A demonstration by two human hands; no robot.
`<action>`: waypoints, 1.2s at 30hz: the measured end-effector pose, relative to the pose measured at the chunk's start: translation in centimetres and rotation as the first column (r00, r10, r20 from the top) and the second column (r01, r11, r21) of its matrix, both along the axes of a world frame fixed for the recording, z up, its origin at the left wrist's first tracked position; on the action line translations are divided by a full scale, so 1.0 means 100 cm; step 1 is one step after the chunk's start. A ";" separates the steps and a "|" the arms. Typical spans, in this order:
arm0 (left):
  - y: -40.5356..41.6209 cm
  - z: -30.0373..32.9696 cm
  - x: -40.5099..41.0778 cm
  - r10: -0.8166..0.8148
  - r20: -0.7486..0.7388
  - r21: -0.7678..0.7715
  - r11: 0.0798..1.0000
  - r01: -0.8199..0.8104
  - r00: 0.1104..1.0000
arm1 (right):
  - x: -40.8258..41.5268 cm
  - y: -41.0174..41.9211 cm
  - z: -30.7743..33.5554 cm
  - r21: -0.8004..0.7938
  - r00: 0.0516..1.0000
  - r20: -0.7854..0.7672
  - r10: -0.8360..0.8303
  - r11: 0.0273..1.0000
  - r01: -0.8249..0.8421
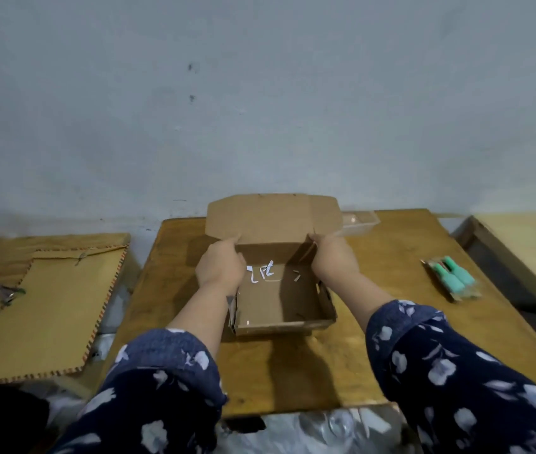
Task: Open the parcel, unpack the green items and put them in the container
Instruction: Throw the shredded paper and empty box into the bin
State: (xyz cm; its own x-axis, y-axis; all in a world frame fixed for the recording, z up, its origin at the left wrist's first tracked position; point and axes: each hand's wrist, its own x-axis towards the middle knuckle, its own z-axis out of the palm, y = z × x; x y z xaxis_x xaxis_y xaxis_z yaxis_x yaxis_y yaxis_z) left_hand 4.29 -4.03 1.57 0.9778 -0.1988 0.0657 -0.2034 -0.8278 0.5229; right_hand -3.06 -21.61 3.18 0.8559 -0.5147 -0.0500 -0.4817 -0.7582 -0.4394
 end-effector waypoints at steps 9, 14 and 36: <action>-0.122 0.004 -0.138 -0.456 -0.034 -0.054 0.889 0.454 0.889 | -0.208 -0.076 0.007 -0.018 0.907 0.053 -0.418 0.908 0.419; -0.204 -0.006 -0.240 -0.670 -0.075 -0.064 0.742 0.667 0.738 | -0.336 -0.122 -0.005 -0.075 0.772 0.013 -0.635 0.769 0.634; -0.345 -0.329 -0.453 -0.590 -0.651 0.027 0.611 0.791 0.477 | -0.551 -0.241 -0.327 0.270 0.641 -0.454 -0.619 0.590 0.761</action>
